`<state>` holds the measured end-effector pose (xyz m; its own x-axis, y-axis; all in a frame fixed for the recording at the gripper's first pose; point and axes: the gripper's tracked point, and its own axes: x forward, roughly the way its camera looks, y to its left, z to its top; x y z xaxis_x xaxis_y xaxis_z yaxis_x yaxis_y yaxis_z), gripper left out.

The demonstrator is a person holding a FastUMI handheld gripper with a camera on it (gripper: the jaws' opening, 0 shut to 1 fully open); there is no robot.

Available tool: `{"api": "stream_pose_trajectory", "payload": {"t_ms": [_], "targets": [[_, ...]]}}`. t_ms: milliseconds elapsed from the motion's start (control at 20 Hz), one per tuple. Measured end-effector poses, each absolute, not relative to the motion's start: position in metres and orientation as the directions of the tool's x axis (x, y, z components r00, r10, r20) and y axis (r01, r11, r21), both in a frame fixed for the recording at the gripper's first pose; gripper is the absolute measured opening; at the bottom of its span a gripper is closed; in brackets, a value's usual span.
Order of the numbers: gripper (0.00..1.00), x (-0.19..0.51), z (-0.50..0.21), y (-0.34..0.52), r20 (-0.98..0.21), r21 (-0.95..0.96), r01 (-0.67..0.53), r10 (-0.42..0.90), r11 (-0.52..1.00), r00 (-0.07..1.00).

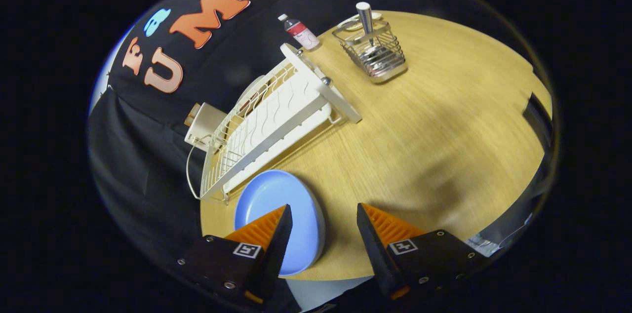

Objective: Take the plate from the dish rack, then take the spoon from the basket and place it into the plate.

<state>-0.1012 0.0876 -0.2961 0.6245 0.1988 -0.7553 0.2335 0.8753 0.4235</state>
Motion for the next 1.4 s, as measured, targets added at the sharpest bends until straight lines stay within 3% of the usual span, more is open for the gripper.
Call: {"api": "stream_pose_trajectory", "payload": {"t_ms": [150,400,900,1200,1400], "targets": [[0.97,-0.089,-0.28,0.053,-0.738,0.335,0.214,0.114,0.918,0.665],[0.99,-0.061,-0.249,-0.002,-0.685,0.221,0.233,-0.019,0.947,0.728],[0.99,0.015,-0.194,-0.053,-0.467,0.045,0.169,-0.129,0.985,0.875],[0.86,0.039,-0.213,-0.048,-0.417,-0.035,0.1,-0.105,0.994,0.903],[0.58,0.05,-0.226,-0.044,-0.408,-0.048,0.076,-0.089,0.996,0.909]]}}
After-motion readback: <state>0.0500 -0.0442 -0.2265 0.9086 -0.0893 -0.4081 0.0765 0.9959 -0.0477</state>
